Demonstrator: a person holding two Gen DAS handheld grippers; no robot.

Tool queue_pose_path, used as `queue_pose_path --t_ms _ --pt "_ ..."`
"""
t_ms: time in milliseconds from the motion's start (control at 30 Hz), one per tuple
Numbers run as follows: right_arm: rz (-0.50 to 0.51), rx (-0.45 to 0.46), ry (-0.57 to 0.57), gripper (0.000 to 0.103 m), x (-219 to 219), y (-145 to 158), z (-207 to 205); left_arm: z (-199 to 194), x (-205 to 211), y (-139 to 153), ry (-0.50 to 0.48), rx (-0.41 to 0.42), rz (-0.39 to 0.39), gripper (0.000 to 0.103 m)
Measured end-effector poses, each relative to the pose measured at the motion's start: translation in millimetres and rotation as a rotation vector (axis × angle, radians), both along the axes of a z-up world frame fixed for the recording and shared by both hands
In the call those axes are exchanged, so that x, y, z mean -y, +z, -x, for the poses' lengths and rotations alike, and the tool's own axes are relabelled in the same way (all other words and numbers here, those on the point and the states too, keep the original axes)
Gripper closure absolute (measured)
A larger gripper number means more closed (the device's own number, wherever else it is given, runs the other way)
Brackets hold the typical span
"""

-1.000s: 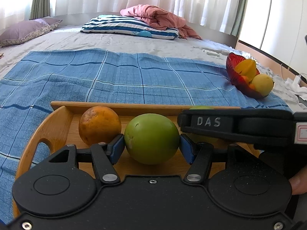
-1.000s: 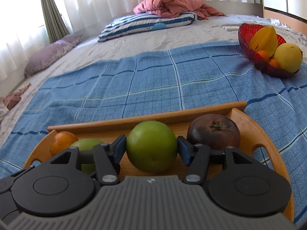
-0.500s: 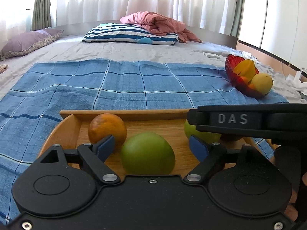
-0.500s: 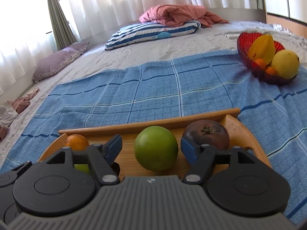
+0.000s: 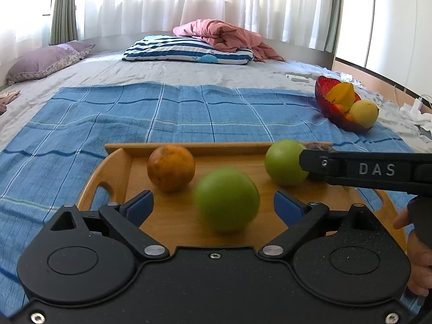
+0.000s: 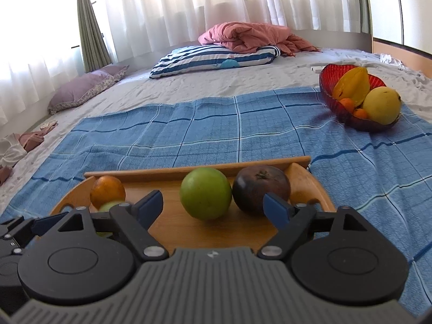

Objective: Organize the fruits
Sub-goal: 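Lower and release the pomelo with the left tool while the right tool releases the green apple, then move both open tools back from the tray to the fruits on the sheet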

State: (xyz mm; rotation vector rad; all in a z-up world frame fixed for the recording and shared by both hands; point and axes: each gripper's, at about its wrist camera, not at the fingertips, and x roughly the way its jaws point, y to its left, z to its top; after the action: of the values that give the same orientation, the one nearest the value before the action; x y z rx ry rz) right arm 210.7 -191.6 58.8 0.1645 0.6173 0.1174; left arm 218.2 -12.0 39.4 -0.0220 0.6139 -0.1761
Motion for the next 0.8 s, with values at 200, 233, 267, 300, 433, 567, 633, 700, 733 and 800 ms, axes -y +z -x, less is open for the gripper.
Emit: queue_pose_path --t_ms 200,233,267,300,433,567,633,700,733,800 --pt "0.035 0.028 0.006 0.011 2.5 -1.7 23.3 23.1 -6.6 1.9 -0.007 0.005 0.003 0.005" --pt "0.039 0.034 0.006 0.011 2.8 -1.5 27.6 26.5 -7.6 2.8 -0.008 0.006 0.002 0.005" --pt "0.043 0.039 0.009 0.010 2.3 -1.2 31.1 30.1 -8.6 3.7 -0.008 0.009 0.002 0.005" --pt "0.049 0.046 0.010 0.010 2.7 -1.1 35.4 34.2 -9.6 4.6 -0.007 0.011 0.002 0.004" --pt "0.074 0.082 0.014 0.007 2.5 0.6 52.5 49.4 -13.3 7.8 -0.008 0.017 0.009 0.004" --pt "0.090 0.104 0.020 0.005 2.9 0.1 67.2 64.1 -18.3 9.1 -0.001 0.017 0.023 0.003" --pt "0.099 0.114 0.025 0.004 3.2 -0.7 75.2 71.8 -19.6 9.5 0.001 0.021 0.025 0.003" --pt "0.106 0.127 0.028 0.002 3.8 -1.3 82.6 79.4 -20.4 9.5 -0.001 0.025 0.025 0.003" --pt "0.108 0.133 0.029 0.002 4.3 -1.6 86.6 82.7 -20.4 9.2 -0.002 0.026 0.026 0.003" --pt "0.110 0.141 0.032 0.001 5.0 -2.1 92.5 89.9 -20.9 9.1 -0.004 0.028 0.029 0.003"
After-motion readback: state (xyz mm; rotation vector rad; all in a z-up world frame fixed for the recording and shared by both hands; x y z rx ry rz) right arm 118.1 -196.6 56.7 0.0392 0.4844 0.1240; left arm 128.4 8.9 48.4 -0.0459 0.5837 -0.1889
